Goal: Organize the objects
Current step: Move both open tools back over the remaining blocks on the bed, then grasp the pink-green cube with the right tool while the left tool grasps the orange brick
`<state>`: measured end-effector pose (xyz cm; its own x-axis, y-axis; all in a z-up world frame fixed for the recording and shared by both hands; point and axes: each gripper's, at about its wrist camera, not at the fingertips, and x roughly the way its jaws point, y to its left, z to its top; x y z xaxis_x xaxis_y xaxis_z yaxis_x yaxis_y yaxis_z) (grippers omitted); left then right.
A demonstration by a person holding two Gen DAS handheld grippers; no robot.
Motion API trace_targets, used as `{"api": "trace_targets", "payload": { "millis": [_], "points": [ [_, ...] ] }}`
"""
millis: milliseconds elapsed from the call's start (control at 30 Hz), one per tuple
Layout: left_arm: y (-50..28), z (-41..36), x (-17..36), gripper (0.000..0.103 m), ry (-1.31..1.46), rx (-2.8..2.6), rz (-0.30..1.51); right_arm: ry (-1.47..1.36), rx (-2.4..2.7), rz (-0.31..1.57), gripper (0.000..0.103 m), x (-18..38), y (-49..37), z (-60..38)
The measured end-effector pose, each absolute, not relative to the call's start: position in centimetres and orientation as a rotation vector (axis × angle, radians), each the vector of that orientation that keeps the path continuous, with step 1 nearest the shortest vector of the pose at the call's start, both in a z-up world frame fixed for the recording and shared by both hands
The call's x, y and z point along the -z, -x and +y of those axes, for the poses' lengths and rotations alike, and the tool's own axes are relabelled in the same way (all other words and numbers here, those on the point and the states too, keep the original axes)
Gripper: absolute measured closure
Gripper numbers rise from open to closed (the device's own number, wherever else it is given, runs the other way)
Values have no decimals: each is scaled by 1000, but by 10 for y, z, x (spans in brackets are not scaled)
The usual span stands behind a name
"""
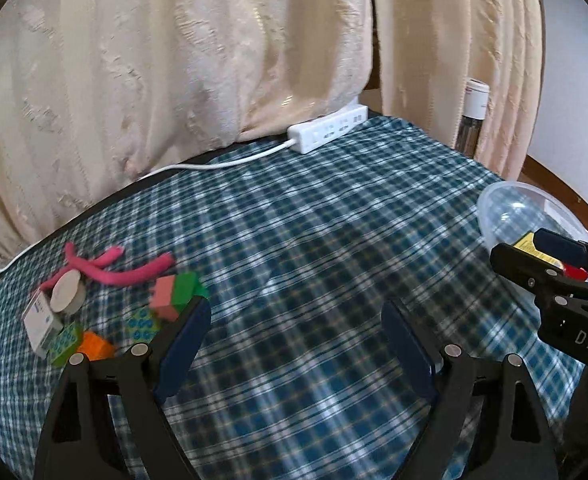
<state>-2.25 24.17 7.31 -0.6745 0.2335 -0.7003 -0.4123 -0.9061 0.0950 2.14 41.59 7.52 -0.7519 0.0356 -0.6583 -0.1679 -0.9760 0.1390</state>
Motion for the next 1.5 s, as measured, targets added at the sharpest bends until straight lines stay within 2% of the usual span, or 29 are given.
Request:
{"api": "trace_targets", "payload": {
  "millis": [667, 1500],
  "points": [
    [42, 172, -60, 15, 1114, -2681, 274, 1153, -2907, 210, 29, -73, 9, 351],
    [77, 41, -42, 15, 1322, -2866, 9, 1449, -3021, 67, 29, -53, 70, 256]
  ]
}}
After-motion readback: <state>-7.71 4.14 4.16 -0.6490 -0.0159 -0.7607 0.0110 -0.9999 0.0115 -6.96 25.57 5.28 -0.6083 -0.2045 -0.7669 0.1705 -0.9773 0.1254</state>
